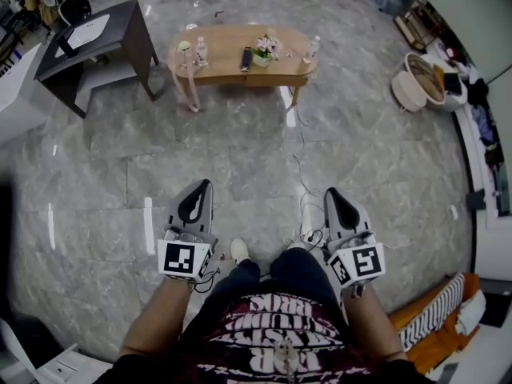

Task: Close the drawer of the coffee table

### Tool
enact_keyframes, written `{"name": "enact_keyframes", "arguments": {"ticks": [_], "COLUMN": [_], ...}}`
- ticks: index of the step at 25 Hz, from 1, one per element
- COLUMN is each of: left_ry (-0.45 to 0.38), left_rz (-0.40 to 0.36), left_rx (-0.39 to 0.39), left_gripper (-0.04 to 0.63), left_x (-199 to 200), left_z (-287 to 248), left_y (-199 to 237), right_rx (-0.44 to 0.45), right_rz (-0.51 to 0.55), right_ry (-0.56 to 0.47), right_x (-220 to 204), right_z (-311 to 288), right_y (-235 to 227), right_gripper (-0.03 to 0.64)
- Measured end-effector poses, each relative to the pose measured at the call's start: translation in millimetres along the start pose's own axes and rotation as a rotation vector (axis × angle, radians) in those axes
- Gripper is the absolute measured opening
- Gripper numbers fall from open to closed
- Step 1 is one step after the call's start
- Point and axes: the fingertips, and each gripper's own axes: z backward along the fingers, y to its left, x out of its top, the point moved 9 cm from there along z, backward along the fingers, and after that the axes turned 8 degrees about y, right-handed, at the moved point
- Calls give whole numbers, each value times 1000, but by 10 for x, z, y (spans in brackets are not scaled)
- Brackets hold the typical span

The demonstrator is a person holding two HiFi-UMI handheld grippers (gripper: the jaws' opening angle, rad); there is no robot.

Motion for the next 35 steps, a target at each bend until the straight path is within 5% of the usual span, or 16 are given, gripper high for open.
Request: {"name": "enact_keyframes", "arguments": {"ticks": [12, 24, 35], "left_ry": [-21, 69, 38], "left_rz": [37, 6, 21], "left_rx": [88, 113, 52], "left_gripper": [23, 23, 23], "left_x": [98, -65, 136], "left_z": [31, 36, -918], "left_y": [272, 430, 337], "right_rx": [44, 105, 37], "right_rz": [-21, -112, -148], "right_ry": [-15, 89, 86], "right_x": [183, -287, -258], "right_z": [-270, -621, -810], "right_y": [-62, -149, -859], "right_gripper": [35, 35, 35]}}
